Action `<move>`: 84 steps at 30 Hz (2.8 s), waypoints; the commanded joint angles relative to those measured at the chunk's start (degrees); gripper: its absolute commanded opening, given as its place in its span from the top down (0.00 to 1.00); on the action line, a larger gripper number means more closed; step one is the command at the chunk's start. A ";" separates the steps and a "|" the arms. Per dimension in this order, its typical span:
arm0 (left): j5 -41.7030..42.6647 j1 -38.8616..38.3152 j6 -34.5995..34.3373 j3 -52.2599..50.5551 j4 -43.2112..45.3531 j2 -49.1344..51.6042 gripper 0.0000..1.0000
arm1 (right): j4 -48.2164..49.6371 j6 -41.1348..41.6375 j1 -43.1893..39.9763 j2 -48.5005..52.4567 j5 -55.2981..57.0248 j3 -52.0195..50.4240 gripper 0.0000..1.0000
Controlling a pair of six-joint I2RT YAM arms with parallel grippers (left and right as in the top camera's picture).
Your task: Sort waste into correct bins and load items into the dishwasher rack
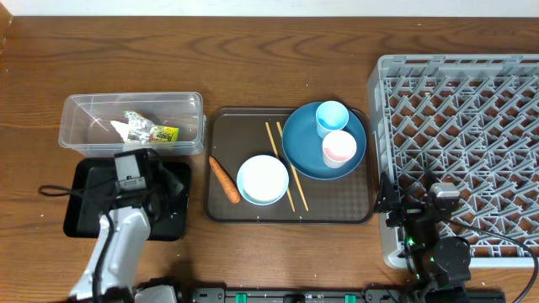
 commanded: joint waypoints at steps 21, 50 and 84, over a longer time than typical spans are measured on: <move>6.27 0.17 -1.33 -0.35 11.78 4.20 0.94 | -0.22 -0.33 -0.07 -0.04 0.00 -0.09 0.01; 11.43 0.20 -2.14 -0.09 17.51 -0.42 0.94 | -0.22 -0.33 -0.07 -0.04 0.02 -0.09 0.01; -8.66 -23.37 6.36 30.88 -39.93 -4.74 0.68 | -0.22 -0.33 -0.07 -0.04 0.02 -0.09 0.01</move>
